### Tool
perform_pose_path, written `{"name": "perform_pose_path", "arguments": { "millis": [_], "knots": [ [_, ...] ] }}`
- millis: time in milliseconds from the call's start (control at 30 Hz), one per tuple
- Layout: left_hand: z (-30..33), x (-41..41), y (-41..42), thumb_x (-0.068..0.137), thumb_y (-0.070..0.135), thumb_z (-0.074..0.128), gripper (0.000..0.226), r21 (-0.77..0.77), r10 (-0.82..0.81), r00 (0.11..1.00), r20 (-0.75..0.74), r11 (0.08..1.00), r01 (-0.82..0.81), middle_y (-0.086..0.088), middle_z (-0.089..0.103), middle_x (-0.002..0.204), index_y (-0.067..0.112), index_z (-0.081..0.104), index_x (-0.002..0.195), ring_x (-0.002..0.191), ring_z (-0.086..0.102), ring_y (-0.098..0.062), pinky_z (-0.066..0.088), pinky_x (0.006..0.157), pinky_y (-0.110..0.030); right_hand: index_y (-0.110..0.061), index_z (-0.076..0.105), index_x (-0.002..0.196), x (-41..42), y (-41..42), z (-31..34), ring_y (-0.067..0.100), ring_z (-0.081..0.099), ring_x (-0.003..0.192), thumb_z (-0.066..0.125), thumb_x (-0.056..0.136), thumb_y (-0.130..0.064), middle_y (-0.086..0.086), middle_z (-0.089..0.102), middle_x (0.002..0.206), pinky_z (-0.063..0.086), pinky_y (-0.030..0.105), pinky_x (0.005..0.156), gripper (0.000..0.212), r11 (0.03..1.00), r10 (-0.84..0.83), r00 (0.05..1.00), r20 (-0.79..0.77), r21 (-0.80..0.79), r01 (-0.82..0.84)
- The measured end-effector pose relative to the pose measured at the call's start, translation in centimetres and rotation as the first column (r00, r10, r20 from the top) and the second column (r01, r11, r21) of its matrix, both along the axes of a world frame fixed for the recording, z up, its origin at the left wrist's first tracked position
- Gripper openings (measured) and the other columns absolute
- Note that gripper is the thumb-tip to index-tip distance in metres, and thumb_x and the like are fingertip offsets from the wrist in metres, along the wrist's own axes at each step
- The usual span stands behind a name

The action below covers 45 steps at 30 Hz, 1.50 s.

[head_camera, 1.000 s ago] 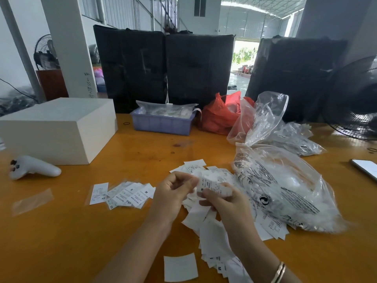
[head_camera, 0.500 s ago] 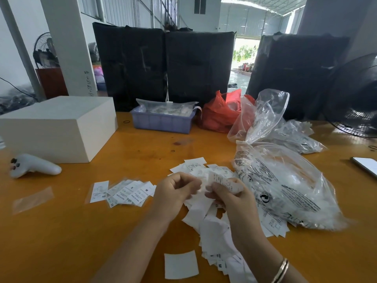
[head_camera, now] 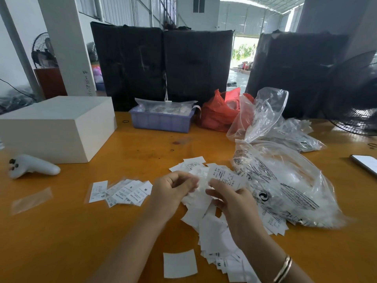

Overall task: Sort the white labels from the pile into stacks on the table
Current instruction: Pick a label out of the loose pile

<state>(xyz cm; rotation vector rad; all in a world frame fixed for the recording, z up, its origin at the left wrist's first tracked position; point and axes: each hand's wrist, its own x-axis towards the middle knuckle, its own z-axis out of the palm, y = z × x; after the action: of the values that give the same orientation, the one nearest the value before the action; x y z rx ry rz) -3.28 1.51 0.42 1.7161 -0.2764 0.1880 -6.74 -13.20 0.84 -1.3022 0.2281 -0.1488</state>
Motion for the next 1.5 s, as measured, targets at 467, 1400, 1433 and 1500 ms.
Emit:
{"name": "perform_pose_path", "arguments": {
  "millis": [467, 1400, 1433, 1500],
  "knots": [
    [0.47, -0.06, 0.23, 0.084, 0.039, 0.065, 0.019, -0.021, 0.025, 0.996, -0.088, 0.999, -0.027, 0.013, 0.072, 0.074, 0.023, 0.07, 0.075, 0.062, 0.06, 0.002, 0.049, 0.053, -0.011, -0.011, 0.073, 0.083, -0.02, -0.27, -0.13, 0.015, 0.068, 0.068, 0.075, 0.078, -0.025, 0.006, 0.074, 0.075, 0.054, 0.029, 0.065, 0.015, 0.99, 0.034, 0.999, -0.036, -0.138, -0.038],
    [0.41, -0.27, -0.3, 0.087, 0.034, 0.065, 0.008, -0.12, -0.068, 0.975, -0.21, 0.992, 0.043, 0.011, 0.072, 0.077, 0.031, 0.072, 0.084, 0.068, 0.065, 0.0, 0.047, 0.064, -0.019, -0.007, 0.071, 0.1, -0.18, 0.31, -0.09, 0.02, 0.072, 0.089, 0.066, 0.086, -0.018, 0.008, 0.075, 0.094, 0.055, 0.02, 0.066, 0.019, 0.986, 0.149, 0.988, 0.031, 0.074, -0.151],
    [0.46, -0.24, -0.23, 0.089, 0.028, 0.064, 0.01, -0.12, -0.087, 0.975, -0.203, 0.991, 0.064, 0.01, 0.073, 0.078, 0.032, 0.072, 0.086, 0.07, 0.066, -0.001, 0.047, 0.065, -0.019, -0.006, 0.07, 0.103, -0.14, 0.21, -0.03, 0.02, 0.071, 0.092, 0.064, 0.087, -0.018, 0.008, 0.075, 0.096, 0.054, 0.02, 0.068, 0.02, 0.985, 0.149, 0.988, 0.037, 0.079, -0.152],
    [0.61, -0.21, 0.0, 0.092, 0.024, 0.06, 0.019, -0.13, -0.12, 0.972, -0.2, 0.987, 0.095, 0.009, 0.073, 0.08, 0.035, 0.074, 0.085, 0.074, 0.067, -0.002, 0.047, 0.066, -0.019, -0.004, 0.069, 0.105, -0.06, -0.04, 0.03, 0.02, 0.071, 0.094, 0.063, 0.088, -0.017, 0.009, 0.074, 0.099, 0.054, 0.02, 0.069, 0.022, 0.983, 0.154, 0.987, 0.045, 0.099, -0.158]
  ]
}}
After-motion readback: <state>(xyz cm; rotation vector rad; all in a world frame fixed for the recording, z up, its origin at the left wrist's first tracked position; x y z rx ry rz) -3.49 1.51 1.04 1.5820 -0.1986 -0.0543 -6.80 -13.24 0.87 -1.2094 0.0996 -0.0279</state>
